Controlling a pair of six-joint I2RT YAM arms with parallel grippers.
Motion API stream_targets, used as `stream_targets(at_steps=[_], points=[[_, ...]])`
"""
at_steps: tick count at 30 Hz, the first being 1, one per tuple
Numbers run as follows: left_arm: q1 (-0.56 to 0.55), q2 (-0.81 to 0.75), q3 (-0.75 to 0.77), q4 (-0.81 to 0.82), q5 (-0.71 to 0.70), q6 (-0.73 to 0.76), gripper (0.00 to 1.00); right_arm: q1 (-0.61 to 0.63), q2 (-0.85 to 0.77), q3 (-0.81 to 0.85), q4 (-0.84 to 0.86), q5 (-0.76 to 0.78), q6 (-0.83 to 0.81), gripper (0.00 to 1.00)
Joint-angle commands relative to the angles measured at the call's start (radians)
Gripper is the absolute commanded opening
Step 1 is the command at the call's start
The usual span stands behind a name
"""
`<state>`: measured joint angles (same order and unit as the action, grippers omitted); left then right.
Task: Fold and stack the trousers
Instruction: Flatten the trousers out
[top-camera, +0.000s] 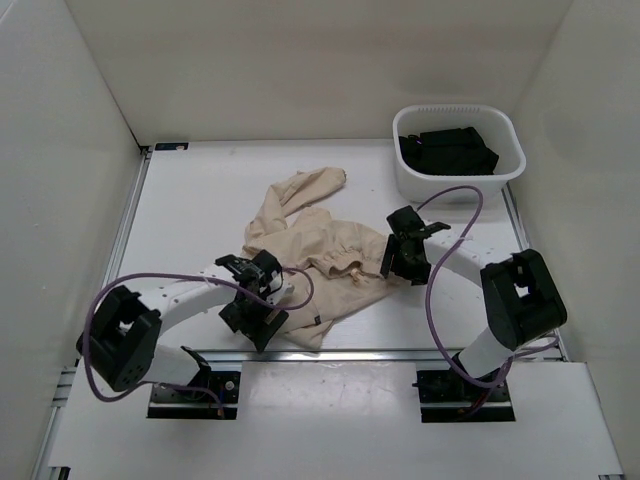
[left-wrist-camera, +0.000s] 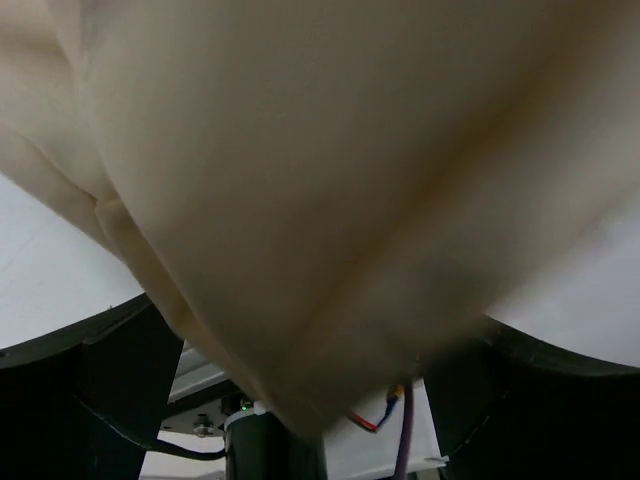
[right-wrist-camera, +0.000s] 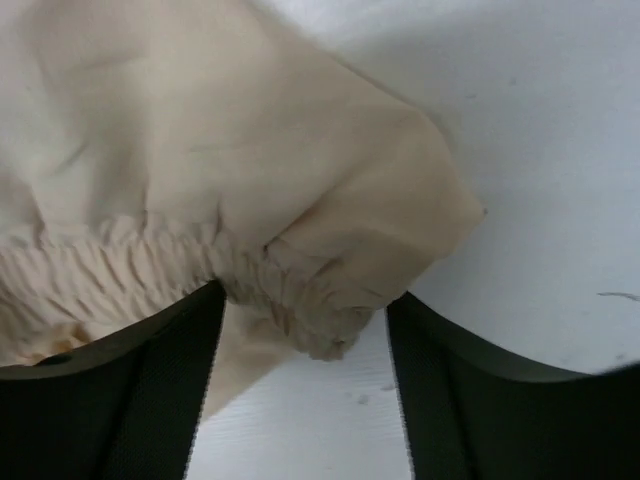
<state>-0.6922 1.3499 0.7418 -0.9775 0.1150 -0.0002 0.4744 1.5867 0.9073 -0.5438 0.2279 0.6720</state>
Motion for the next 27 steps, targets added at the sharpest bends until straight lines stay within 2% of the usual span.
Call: stream_targets(at_steps=[1,2,5,6,8,10,12,16,17,20,23,25,27], points=[[-0.003,0.008,-0.048,0.152,-0.096,0.0,1.0,-0.017,0.008,0.018,0.122,-0.061,0.034,0.67],[-0.003,0.02,-0.048,0.167,-0.097,0.0,0.89,-0.017,0.009,0.018,0.122,-0.071,0.034,0.47],[0.016,0.043,-0.019,0.22,-0.124,0.0,0.38,-0.017,0.009,0.018,0.134,-0.056,0.058,0.05],[0.032,0.043,-0.019,0.232,-0.124,0.0,0.14,-0.017,-0.007,0.018,0.134,-0.047,0.073,0.0],[0.115,0.043,0.019,0.241,-0.109,0.0,0.14,-0.017,-0.025,0.056,0.11,-0.08,0.074,0.0],[0.201,-0.03,0.034,0.25,-0.109,0.0,0.14,0.012,-0.079,0.106,0.064,-0.11,0.098,0.0],[0.258,-0.096,0.059,0.25,-0.139,0.0,0.14,0.075,-0.144,0.227,-0.02,-0.119,0.129,0.0],[0.475,-0.27,0.146,0.263,-0.277,0.0,0.14,0.219,-0.243,0.469,-0.137,-0.133,0.213,0.0],[0.581,-0.323,0.198,0.263,-0.323,0.0,0.14,0.234,-0.286,0.501,-0.137,-0.133,0.24,0.0],[0.748,-0.371,0.281,0.263,-0.347,0.0,0.14,0.244,-0.399,0.498,-0.17,-0.053,0.375,0.0],[0.778,-0.373,0.394,0.254,-0.33,0.0,0.14,0.224,-0.529,0.356,-0.215,0.052,0.461,0.0],[0.767,-0.344,0.444,0.206,-0.247,0.0,0.14,0.195,-0.617,0.279,-0.278,0.102,0.489,0.0],[0.697,-0.273,0.532,0.115,-0.094,0.0,0.16,0.181,-0.668,0.22,-0.387,0.18,0.523,0.0]])
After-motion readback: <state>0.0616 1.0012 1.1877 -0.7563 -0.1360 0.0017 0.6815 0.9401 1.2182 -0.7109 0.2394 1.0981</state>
